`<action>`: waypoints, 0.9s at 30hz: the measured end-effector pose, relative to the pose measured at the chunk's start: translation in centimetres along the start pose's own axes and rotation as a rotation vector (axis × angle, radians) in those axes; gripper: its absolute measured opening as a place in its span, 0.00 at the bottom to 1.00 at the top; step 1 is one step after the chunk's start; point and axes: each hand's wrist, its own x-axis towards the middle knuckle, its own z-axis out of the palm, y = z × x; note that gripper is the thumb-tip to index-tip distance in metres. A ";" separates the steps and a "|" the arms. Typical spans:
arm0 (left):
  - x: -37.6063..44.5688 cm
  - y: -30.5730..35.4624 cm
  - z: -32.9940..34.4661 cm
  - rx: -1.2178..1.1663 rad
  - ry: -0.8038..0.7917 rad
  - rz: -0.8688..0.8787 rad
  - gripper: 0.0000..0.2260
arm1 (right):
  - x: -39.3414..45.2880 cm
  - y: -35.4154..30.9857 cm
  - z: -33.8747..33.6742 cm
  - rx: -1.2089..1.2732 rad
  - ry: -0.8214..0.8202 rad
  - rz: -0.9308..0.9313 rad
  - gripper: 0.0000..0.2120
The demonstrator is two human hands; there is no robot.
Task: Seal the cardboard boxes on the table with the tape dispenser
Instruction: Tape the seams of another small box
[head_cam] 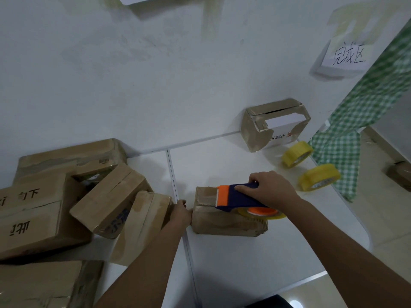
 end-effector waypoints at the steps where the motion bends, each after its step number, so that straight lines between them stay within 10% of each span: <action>1: -0.1 -0.2 0.0 -0.017 -0.017 -0.031 0.15 | 0.0 0.0 0.0 -0.002 -0.004 0.002 0.22; 9: -3.3 0.4 -1.2 0.129 0.023 0.357 0.17 | -0.1 0.0 -0.1 0.005 0.003 0.018 0.22; 17: -5.2 -0.4 -1.1 0.233 -0.367 0.295 0.34 | 0.0 -0.2 -0.1 0.008 0.003 0.021 0.22; 22: -2.6 0.3 -1.8 1.085 -0.218 0.942 0.58 | -0.1 -0.1 -0.3 0.000 -0.009 0.015 0.23; 27: -0.6 1.7 -0.3 1.265 -0.165 1.085 0.56 | 0.4 0.0 -0.7 -0.013 -0.066 0.000 0.25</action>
